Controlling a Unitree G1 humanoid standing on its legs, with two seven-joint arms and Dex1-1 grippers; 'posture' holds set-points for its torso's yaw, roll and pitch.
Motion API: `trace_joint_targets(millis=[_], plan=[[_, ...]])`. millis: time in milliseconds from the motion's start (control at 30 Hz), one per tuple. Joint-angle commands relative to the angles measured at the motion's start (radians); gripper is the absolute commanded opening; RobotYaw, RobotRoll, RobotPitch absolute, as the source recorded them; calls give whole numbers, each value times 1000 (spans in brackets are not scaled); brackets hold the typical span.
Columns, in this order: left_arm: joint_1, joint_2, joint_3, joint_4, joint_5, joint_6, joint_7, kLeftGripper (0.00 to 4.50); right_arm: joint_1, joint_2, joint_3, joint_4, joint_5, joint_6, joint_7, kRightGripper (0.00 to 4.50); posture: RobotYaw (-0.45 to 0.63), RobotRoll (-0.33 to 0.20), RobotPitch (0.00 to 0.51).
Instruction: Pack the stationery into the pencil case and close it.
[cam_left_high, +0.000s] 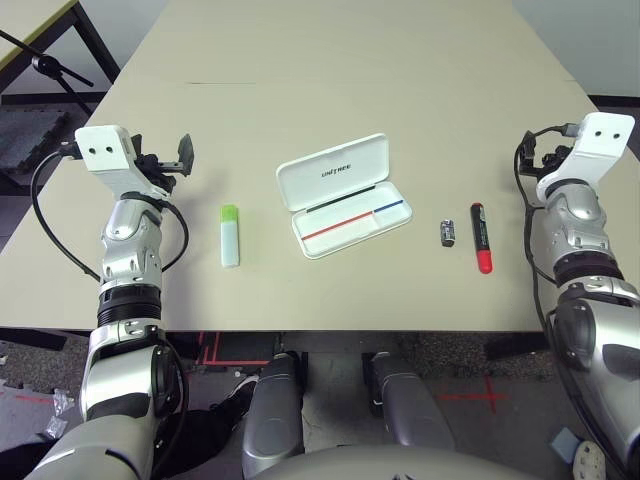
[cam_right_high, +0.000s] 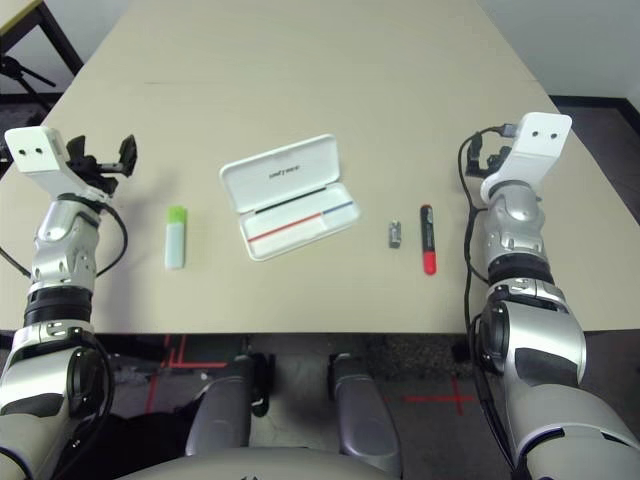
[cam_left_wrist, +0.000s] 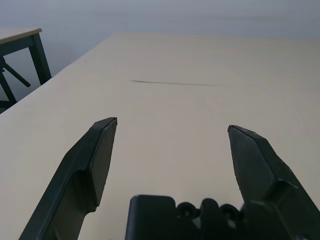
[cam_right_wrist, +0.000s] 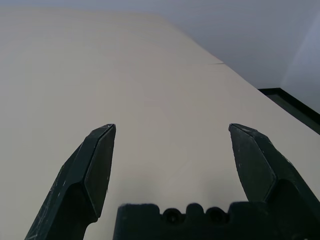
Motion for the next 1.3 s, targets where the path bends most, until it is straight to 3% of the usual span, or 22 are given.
trace_joint_targets(millis=[33, 300, 500, 933, 1300], plan=[[-20, -1, -2, 29, 0, -14, 0, 4482, -11, -4, -6, 22, 1, -11, -4, 4500, 25, 0, 147], [-51, -6, -12, 63, 5, -24, -9, 4482, 1, -8, -5, -10, 7, -9, 27, 4500, -3, 0, 154], [-29, 4, -2, 37, -2, -12, -11, 4482, -33, -13, -2, -1, 29, 43, 147, 4500, 24, 0, 156], [14, 26, 6, -28, -8, 32, -23, 4482, -84, -40, 81, -127, 61, 335, 567, 4500, 28, 0, 174], [106, 71, -27, -256, -56, 215, -162, 4482, 64, -156, 275, -513, 69, 604, 985, 4500, 27, 0, 179]])
